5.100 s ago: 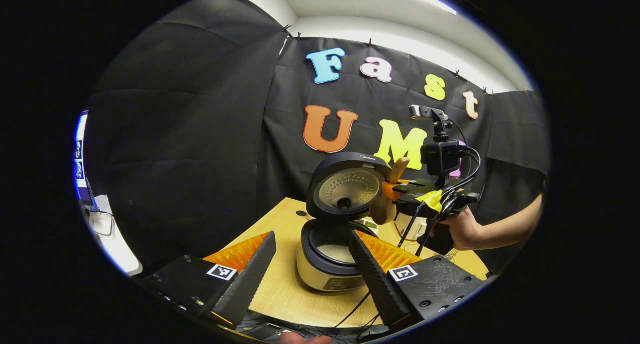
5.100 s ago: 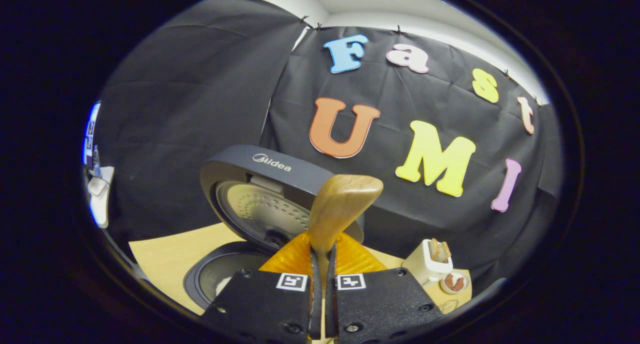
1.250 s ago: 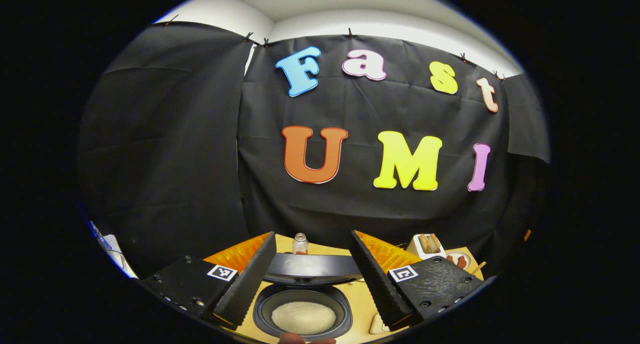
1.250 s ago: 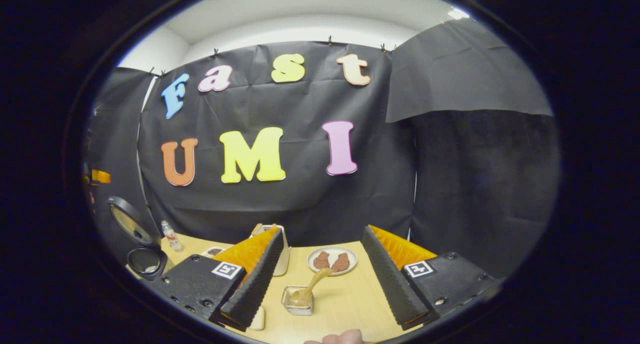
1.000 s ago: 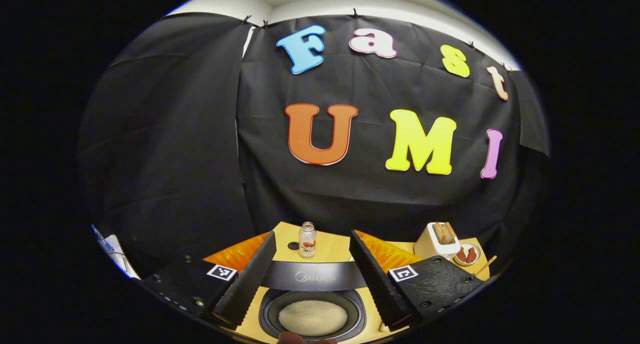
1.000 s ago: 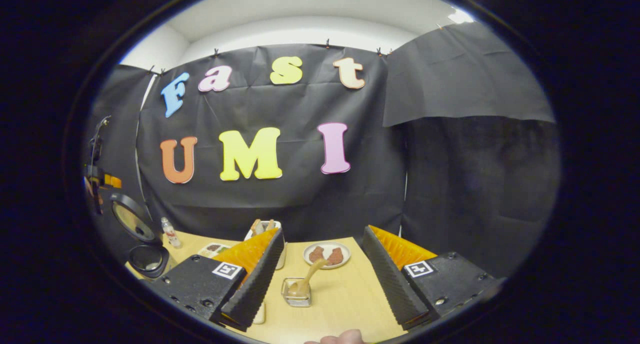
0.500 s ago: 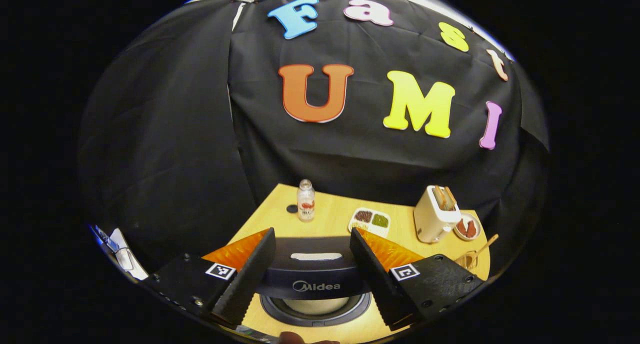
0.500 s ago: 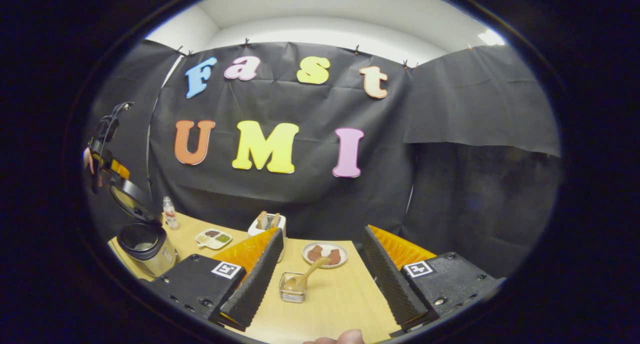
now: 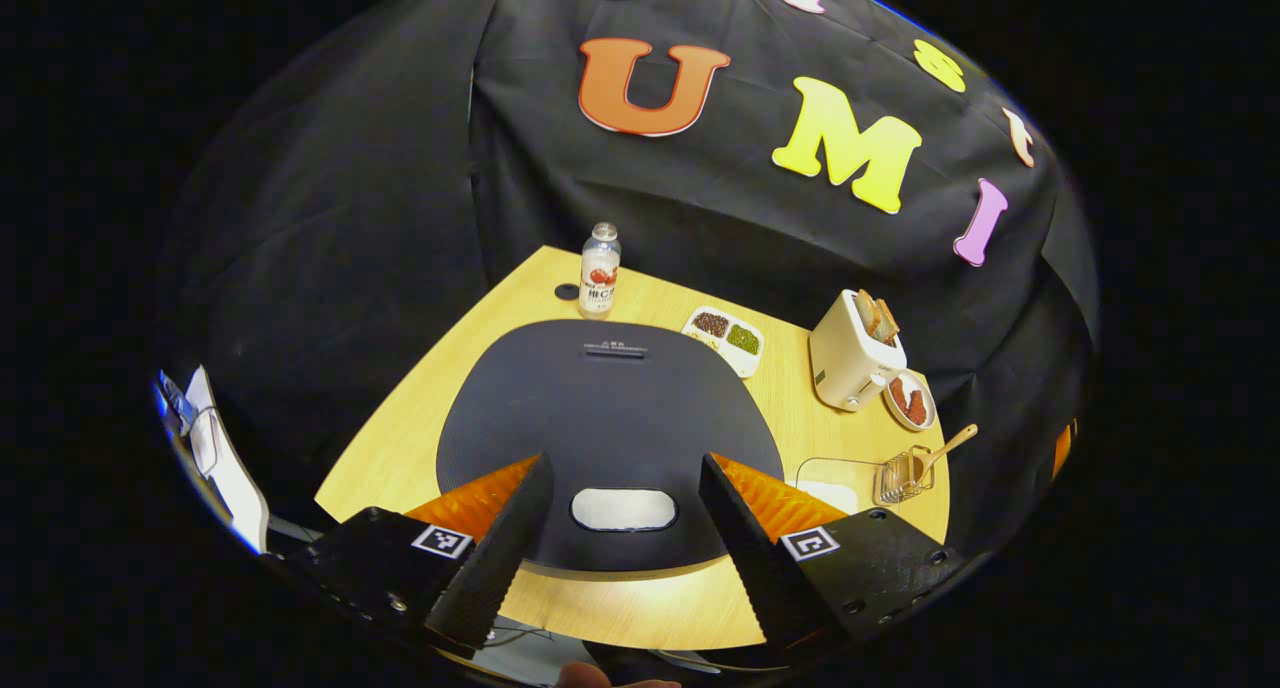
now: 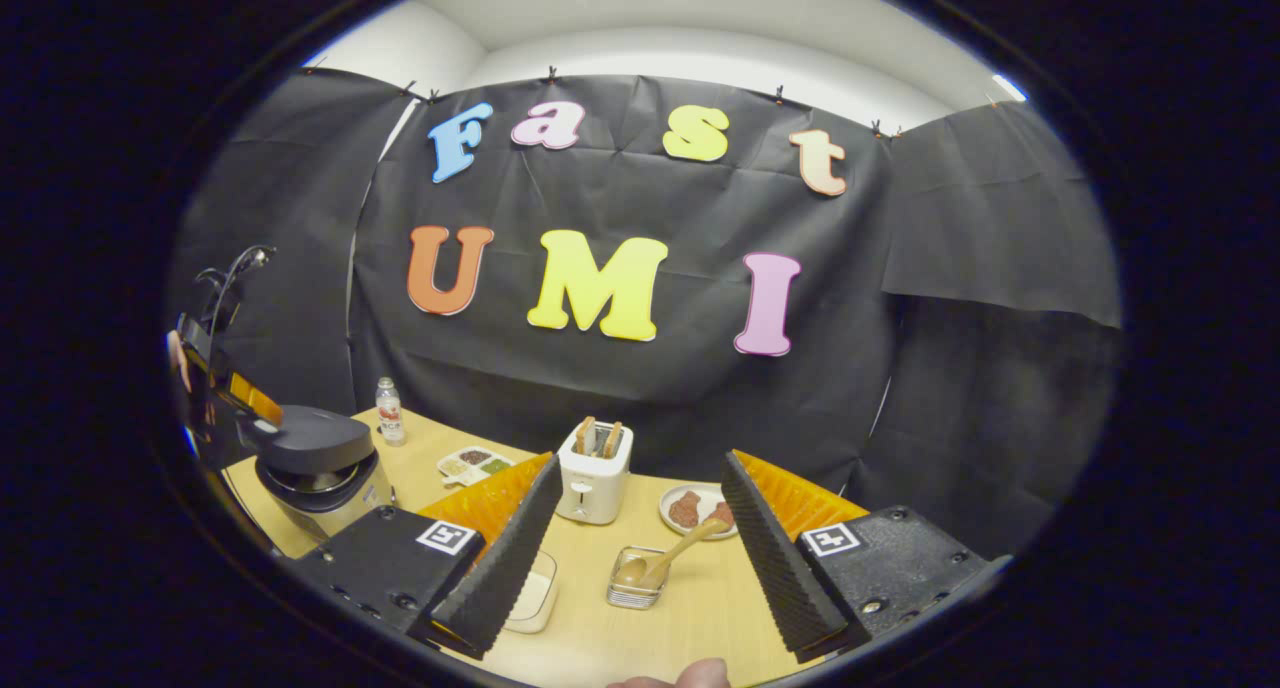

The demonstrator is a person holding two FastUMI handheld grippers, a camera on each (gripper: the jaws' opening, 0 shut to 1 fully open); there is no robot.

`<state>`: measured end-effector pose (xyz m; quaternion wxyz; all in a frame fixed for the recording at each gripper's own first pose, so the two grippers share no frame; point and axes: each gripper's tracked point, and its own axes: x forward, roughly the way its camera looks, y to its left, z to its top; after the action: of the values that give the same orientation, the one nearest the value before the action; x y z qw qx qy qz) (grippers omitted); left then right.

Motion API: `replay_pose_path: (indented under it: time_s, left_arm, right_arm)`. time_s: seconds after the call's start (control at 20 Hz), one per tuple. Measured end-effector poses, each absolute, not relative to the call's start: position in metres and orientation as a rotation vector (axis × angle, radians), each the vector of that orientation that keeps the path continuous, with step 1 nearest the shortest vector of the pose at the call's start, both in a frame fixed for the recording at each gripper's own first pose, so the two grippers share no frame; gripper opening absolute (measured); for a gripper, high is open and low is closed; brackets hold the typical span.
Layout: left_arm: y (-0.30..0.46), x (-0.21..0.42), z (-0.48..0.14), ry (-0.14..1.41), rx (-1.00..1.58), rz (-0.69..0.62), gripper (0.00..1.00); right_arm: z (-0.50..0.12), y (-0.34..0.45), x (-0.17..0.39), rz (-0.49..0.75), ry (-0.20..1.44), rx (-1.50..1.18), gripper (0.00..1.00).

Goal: Close the left gripper, press the button to open the rice cooker; take a wooden spoon from the chopstick holder with the right hand, scoop a spoonful of rice and pour it into the rice cooker, then put the wooden spoon back into the chopstick holder.

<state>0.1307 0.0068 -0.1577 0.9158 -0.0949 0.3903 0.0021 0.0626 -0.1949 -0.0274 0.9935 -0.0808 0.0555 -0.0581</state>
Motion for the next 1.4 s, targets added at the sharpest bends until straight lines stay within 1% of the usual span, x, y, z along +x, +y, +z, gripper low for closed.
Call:
replay_pose_path:
  time_s: [0.15, 0.3, 0.35, 0.4, 0.45, 0.5, 0.55, 0.6, 0.65, 0.7, 1.0, 1.15, 1.3, 1.4]
  left_arm:
    - [0.008, 0.124, -0.177, 0.848, -0.224, 0.010, 0.97]
    - [0.013, 0.120, -0.192, 0.896, -0.200, 0.015, 0.96]
    - [0.014, 0.115, -0.197, 0.923, -0.186, 0.024, 1.00]
    - [0.012, 0.118, -0.198, 0.925, -0.170, 0.024, 0.96]
    - [0.010, 0.117, -0.203, 0.941, -0.153, 0.023, 1.00]
    - [0.012, 0.115, -0.206, 0.952, -0.135, 0.027, 0.95]
    - [0.013, 0.112, -0.206, 0.951, -0.112, 0.030, 0.96]
    - [0.013, 0.112, -0.208, 0.947, -0.085, 0.027, 1.00]
    - [0.014, 0.111, -0.211, 0.937, -0.054, 0.032, 0.96]
    - [0.014, 0.112, -0.211, 0.928, -0.040, 0.041, 0.97]
    - [0.015, 0.125, -0.200, 0.794, -0.070, 0.144, 0.95]
    - [0.012, 0.129, -0.175, 0.693, -0.093, 0.184, 0.94]
    - [-0.002, 0.131, -0.118, 0.528, -0.086, 0.169, 0.94]
    - [-0.019, 0.126, -0.076, 0.407, -0.063, 0.125, 0.94]
  right_arm:
    - [-0.020, -0.191, 0.072, -0.097, 0.095, -0.123, 1.00]
    - [-0.019, -0.191, 0.077, -0.081, 0.090, -0.085, 1.00]
    - [-0.019, -0.191, 0.079, -0.078, 0.087, -0.076, 1.00]
    - [-0.020, -0.193, 0.081, -0.074, 0.088, -0.070, 1.00]
    - [-0.023, -0.193, 0.082, -0.068, 0.089, -0.061, 1.00]
    - [-0.025, -0.193, 0.085, -0.061, 0.093, -0.050, 1.00]
    - [-0.028, -0.193, 0.087, -0.054, 0.094, -0.037, 1.00]
    - [-0.030, -0.192, 0.091, -0.044, 0.094, -0.025, 1.00]
    - [-0.032, -0.192, 0.093, -0.035, 0.094, -0.015, 1.00]
    - [-0.033, -0.193, 0.095, -0.025, 0.090, -0.004, 1.00]
    - [-0.040, -0.216, 0.111, 0.029, 0.097, 0.039, 1.00]
    - [-0.036, -0.243, 0.117, 0.027, 0.092, 0.048, 1.00]
    - [-0.023, -0.251, 0.109, 0.005, 0.074, 0.053, 1.00]
    - [-0.007, -0.250, 0.096, -0.017, 0.039, 0.050, 1.00]
